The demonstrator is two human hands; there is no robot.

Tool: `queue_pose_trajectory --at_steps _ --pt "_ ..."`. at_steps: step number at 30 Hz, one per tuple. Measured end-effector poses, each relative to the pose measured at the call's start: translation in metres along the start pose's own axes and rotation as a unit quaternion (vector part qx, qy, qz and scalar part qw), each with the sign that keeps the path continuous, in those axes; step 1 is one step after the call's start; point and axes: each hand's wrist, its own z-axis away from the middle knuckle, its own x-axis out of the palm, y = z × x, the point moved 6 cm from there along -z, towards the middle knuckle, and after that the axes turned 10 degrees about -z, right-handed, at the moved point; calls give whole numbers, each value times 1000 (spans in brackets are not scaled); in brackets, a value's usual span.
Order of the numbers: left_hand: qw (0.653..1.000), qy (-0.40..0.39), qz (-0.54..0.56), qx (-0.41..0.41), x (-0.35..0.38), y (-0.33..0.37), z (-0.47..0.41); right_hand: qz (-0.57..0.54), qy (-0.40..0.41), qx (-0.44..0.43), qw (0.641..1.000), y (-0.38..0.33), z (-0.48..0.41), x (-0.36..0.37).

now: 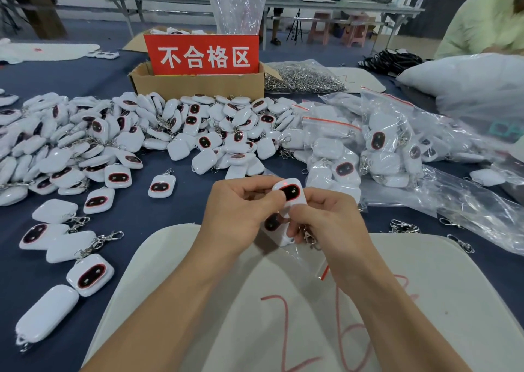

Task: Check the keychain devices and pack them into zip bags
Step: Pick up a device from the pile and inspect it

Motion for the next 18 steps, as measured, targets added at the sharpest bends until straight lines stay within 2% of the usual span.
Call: queue_pose_trajectory --at_steps 7,15,18 --pt "999 -39 3 24 6 3 2 -18 3 7 1000 1 1 2" --pt "998 -48 30 -2 5 2 1 -14 -7 -15 1000 0 1 3" --pt "999 -25 31 -14 2 -1 -1 4 2 -23 1000 3 0 2"
